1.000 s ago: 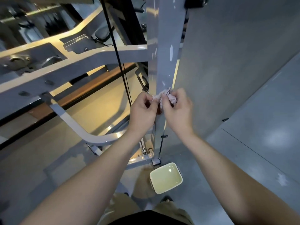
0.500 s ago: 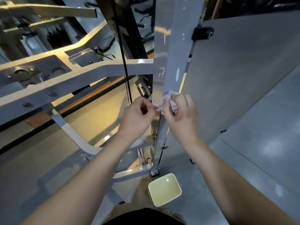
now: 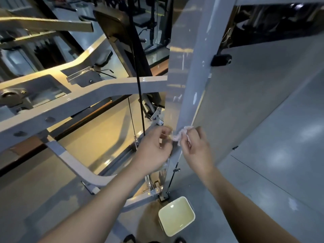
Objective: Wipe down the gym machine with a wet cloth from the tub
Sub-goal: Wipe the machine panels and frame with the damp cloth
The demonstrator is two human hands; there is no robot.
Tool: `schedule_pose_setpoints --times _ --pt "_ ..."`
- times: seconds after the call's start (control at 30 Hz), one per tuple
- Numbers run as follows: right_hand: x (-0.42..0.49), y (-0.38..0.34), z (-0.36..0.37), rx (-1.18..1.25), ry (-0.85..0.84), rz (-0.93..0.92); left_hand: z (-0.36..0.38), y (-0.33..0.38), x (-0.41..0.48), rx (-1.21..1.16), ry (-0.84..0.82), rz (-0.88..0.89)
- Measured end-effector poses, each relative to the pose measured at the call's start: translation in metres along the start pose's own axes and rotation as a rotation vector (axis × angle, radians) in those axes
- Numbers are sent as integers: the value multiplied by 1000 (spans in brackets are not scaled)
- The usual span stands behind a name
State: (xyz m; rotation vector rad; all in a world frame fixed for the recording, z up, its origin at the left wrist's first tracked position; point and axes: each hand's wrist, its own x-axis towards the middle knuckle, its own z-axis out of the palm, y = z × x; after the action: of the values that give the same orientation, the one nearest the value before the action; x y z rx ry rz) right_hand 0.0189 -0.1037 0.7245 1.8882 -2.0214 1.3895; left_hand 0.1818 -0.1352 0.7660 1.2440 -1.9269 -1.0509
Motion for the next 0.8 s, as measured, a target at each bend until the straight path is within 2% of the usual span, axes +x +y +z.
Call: schedule_pose_setpoints --times 0.07,0.2,0.33,0.4,0.57,0.7,0.8 --pt "5 -7 -6 -2 -15 35 5 -6 -4 -43 -33 17" --pt "19 -21 -10 -32 135 -64 14 -8 -9 -160 49 76" --pt "7 0 -7 -93 -4 -172 14 -10 -6 -173 111 43" --pt "14 -4 -14 -120 -15 -183 11 -9 -3 -182 119 41" --pt "27 -18 -17 -69 141 -205 10 -4 -2 -153 67 79" --pt "5 7 -10 -95 -68 -328 9 -1 -4 -155 11 75" --pt "21 -2 -23 -101 -35 -288 4 5 -3 -180 3 54"
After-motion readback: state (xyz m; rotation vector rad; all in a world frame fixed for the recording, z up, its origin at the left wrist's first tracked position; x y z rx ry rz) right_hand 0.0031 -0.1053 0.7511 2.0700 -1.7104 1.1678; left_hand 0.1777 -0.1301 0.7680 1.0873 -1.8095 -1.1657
